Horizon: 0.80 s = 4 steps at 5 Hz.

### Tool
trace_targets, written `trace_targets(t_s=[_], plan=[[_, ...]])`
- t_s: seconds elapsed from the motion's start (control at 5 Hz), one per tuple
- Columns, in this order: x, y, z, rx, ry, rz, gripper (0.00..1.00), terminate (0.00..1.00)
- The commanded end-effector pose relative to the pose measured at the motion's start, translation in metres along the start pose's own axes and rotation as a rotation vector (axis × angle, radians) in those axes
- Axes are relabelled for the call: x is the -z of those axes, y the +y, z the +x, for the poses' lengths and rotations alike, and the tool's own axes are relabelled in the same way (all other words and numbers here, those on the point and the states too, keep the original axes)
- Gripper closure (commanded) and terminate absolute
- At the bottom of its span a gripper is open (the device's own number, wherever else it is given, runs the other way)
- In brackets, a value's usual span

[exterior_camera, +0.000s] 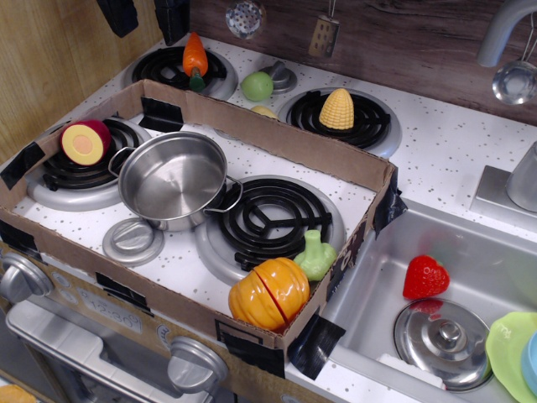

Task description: Put broccoli in pot

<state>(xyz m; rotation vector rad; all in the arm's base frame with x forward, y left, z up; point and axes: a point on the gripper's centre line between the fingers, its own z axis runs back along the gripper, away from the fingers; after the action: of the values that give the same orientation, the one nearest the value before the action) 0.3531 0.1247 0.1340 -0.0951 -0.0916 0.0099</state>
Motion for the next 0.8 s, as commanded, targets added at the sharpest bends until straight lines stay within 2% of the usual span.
trace_targets(t_s=[0.0, 0.4, 0.6], plan=[[0.000, 0.000, 0.000, 0.000, 0.000, 0.000, 0.00, 0.00], [-0.015, -0.039, -0.012, -0.011, -0.037, 0.026, 0.00, 0.00], [-0.027, -0.063, -0.022, -0.028, -0.033, 0.047, 0.00, 0.00]])
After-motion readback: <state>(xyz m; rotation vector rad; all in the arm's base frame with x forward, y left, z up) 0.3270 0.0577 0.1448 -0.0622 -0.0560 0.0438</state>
